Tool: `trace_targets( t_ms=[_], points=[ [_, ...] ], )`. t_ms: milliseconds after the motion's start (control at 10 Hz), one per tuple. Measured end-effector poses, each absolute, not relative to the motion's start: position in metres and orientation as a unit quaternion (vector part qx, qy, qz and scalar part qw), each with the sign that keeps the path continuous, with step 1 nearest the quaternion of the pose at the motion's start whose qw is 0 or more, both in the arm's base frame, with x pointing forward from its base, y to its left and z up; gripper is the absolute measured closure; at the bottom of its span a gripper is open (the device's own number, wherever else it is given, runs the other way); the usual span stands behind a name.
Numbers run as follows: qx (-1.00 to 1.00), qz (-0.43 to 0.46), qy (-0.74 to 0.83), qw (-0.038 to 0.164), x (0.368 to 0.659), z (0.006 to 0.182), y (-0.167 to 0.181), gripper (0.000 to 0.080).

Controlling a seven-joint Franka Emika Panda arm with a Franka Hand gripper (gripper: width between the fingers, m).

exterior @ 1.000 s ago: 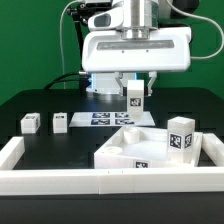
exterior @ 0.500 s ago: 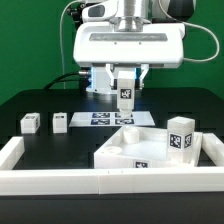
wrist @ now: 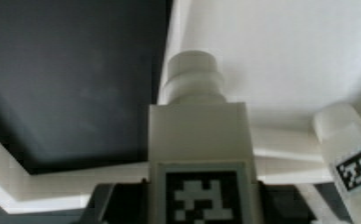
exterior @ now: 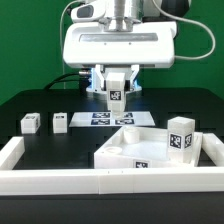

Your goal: Assemble square table

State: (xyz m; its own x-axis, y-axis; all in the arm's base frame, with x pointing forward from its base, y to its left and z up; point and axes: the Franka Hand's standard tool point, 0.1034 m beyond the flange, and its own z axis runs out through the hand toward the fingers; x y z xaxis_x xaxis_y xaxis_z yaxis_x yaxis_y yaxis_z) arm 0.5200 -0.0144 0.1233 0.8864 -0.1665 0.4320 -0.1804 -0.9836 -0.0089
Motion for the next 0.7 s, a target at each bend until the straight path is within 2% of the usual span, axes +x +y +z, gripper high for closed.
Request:
trace_targets(
  t_ms=[300, 700],
  points=[
    [0.969, 0.226, -0.096, 0.018, 0.552, 0.122, -0.025, 0.0509],
    [0.969, 0.228, -0.090, 0.018, 0.554, 0.120, -0.020, 0.0509]
  ],
)
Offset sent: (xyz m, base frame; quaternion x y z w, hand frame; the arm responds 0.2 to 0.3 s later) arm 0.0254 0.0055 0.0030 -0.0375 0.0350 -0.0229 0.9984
